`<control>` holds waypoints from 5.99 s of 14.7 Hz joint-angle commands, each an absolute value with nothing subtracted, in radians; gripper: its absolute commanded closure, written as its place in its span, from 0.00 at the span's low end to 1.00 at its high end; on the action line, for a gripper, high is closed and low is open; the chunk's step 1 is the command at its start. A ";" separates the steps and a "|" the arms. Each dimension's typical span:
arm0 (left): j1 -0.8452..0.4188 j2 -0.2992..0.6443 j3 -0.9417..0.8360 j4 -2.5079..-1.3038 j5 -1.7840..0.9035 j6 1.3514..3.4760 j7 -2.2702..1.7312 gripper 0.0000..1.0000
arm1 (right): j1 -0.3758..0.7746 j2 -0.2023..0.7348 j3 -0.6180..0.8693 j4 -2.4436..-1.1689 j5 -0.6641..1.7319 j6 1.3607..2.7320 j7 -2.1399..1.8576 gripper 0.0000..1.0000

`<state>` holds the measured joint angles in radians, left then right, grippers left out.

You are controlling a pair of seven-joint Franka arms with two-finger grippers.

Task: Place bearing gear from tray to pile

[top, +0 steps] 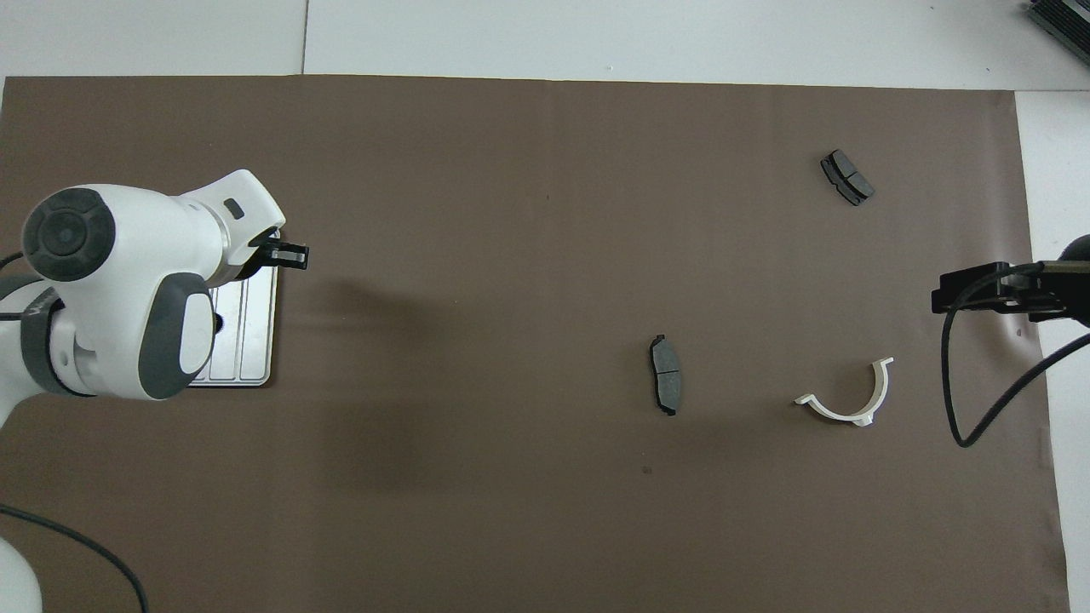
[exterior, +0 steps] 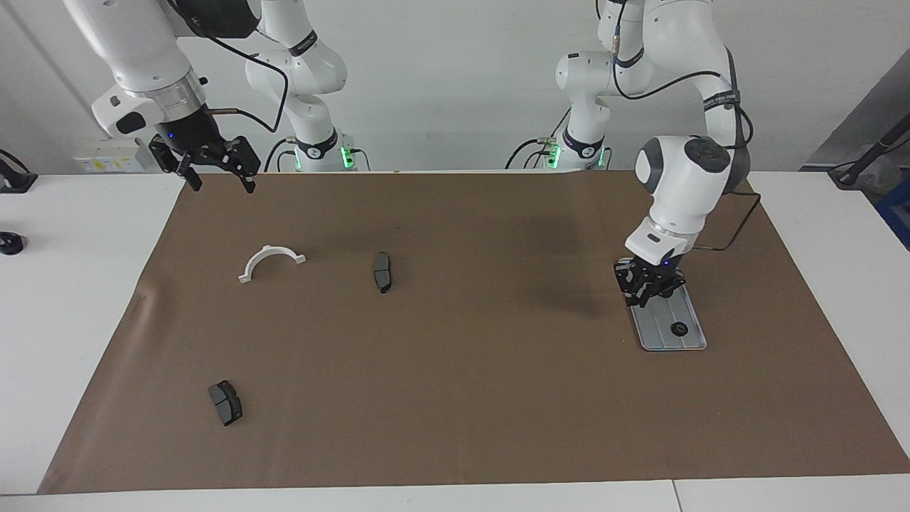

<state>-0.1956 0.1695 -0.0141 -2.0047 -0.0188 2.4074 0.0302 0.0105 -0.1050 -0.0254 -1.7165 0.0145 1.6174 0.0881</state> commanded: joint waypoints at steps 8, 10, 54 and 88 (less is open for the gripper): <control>-0.503 0.484 0.006 -1.631 0.034 2.425 -0.356 1.00 | 0.006 -0.104 -0.018 -1.710 0.014 1.611 0.094 0.00; -0.537 0.570 0.009 -1.548 0.034 2.434 -0.403 1.00 | 0.006 -0.103 -0.018 -1.710 0.014 1.611 0.094 0.00; 0.038 0.166 0.028 -2.181 -0.098 2.445 0.156 0.00 | 0.005 -0.127 -0.020 -1.718 0.006 1.682 0.092 0.00; -0.164 0.190 0.025 -1.925 -0.087 2.261 0.166 1.00 | 0.552 0.759 0.000 -1.414 -0.212 2.519 0.534 0.45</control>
